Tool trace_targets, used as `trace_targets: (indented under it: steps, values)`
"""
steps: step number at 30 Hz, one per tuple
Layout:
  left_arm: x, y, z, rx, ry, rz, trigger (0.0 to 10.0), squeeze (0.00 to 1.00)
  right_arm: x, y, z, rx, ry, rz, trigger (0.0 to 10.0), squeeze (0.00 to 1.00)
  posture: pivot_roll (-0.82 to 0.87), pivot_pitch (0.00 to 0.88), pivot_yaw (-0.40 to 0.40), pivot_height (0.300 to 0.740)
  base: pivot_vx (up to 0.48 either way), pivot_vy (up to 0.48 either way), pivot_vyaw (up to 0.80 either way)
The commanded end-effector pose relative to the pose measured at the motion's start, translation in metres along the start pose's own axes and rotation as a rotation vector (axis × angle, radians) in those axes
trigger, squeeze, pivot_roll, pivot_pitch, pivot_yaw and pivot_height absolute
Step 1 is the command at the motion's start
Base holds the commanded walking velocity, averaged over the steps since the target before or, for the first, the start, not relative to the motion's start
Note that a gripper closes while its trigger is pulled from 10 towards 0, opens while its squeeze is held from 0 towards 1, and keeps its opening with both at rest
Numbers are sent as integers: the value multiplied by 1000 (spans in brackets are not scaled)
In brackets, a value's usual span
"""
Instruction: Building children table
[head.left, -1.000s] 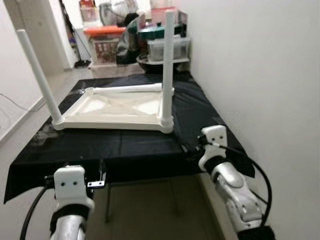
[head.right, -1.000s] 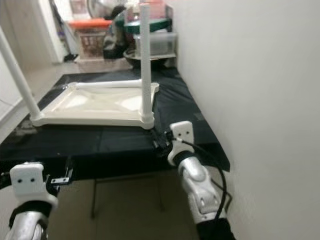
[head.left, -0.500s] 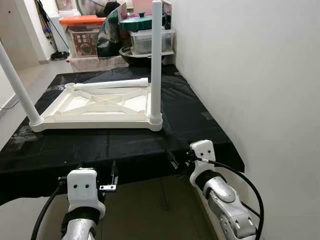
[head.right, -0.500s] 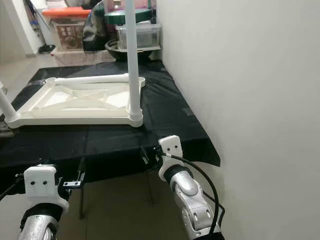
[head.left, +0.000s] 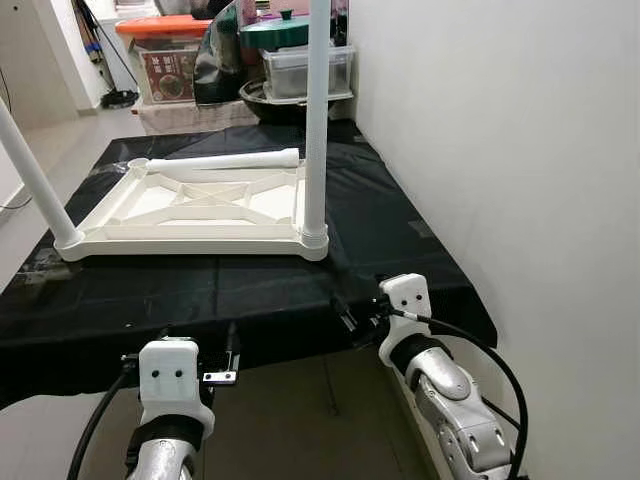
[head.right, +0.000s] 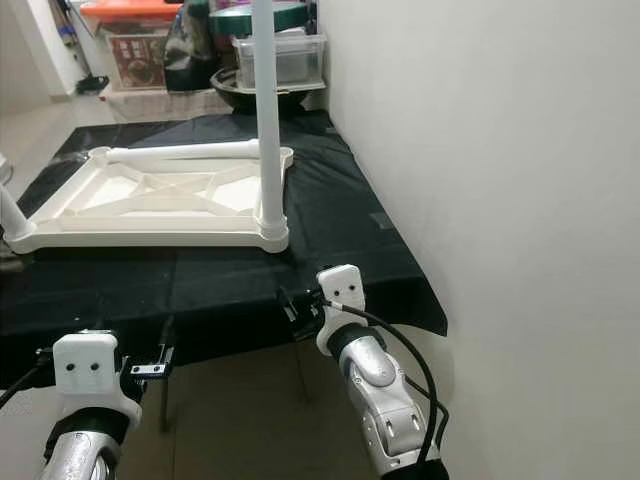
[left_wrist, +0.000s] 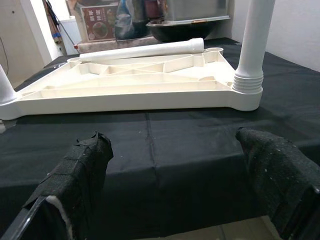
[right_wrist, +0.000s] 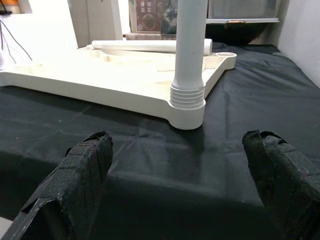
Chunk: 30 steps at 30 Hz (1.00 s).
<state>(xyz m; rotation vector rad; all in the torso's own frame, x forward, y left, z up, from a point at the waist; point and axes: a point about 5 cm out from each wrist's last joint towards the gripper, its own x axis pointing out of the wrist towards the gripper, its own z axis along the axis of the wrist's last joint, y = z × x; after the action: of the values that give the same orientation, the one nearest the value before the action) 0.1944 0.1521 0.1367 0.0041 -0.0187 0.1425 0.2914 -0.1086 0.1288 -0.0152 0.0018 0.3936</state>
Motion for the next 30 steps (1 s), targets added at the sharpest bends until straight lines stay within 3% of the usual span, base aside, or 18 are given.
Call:
trace_targets:
  steps: [1, 15, 30]
  values:
    - [0, 0, -6, 15, 30, 0, 10000, 0, 0, 0, -3, -1, 8, -2, 10000, 0, -19, 0, 5, 740, -244, 0, 0]
    - [-1, 0, -7, 15, 40, -1, 10000, 0, 1, 1, -2, -7, 6, -3, 10000, 0, -18, 0, 7, 740, -265, 0, 0]
    - [2, 1, -3, 14, 18, 9, 10000, 0, 3, 0, 1, -10, -3, -11, 10000, 0, -20, 0, 8, 740, 0, 0, 0]
